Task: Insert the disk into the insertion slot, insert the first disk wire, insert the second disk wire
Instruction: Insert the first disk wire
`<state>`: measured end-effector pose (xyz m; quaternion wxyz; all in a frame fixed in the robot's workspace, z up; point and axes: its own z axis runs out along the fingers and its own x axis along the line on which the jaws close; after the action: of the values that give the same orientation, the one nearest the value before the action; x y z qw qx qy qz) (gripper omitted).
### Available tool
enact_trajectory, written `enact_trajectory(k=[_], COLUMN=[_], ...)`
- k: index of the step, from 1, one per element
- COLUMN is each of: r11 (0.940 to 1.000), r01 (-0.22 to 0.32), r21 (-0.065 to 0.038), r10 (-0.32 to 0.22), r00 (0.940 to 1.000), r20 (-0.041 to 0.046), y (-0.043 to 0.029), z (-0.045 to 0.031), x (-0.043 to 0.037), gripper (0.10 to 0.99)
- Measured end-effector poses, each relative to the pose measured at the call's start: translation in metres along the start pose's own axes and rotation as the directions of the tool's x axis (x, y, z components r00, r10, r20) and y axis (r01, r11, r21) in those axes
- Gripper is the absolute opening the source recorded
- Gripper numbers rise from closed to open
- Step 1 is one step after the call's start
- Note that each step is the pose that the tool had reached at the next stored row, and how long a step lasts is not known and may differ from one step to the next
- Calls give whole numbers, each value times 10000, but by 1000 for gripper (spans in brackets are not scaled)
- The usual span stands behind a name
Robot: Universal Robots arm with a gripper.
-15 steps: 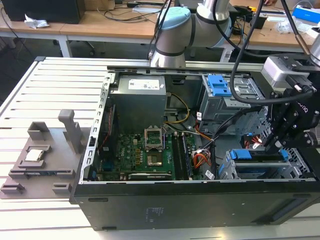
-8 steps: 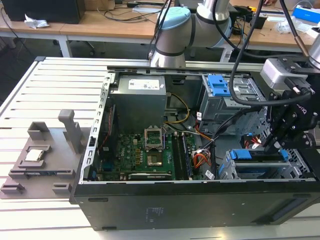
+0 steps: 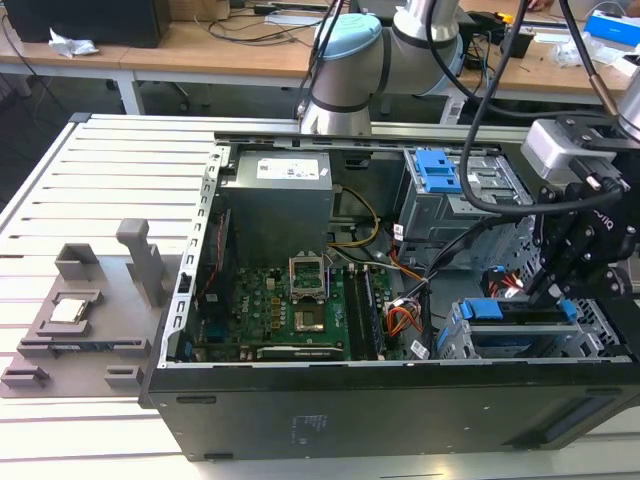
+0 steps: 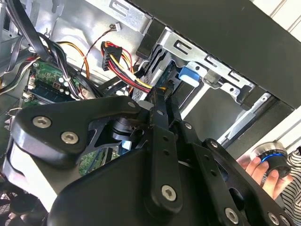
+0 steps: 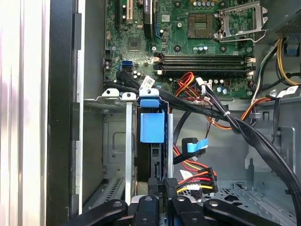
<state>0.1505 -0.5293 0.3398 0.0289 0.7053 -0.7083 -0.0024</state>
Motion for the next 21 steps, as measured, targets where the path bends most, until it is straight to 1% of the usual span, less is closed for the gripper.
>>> enact_trajectory(k=[5,10,11,12,14,18,20,21], r11=[10000,10000,10000,10000,10000,10000,10000,10000], r01=[0,0,1,1,0,-1,-6,-7], r21=[0,1,2,1,1,1,1,2], r10=[0,0,-1,-1,0,1,6,7], r00=[10000,10000,10000,10000,10000,10000,9999,9999], r20=[5,10,24,16,9,-8,-135,-167], y=[-3,-3,-4,-4,-3,2,6,7], z=[38,52,60,56,46,-60,-158,-185], x=[-1,-2,-2,-2,-1,2,-2,-2], gripper=[169,169,180,247,247,247,231,165])
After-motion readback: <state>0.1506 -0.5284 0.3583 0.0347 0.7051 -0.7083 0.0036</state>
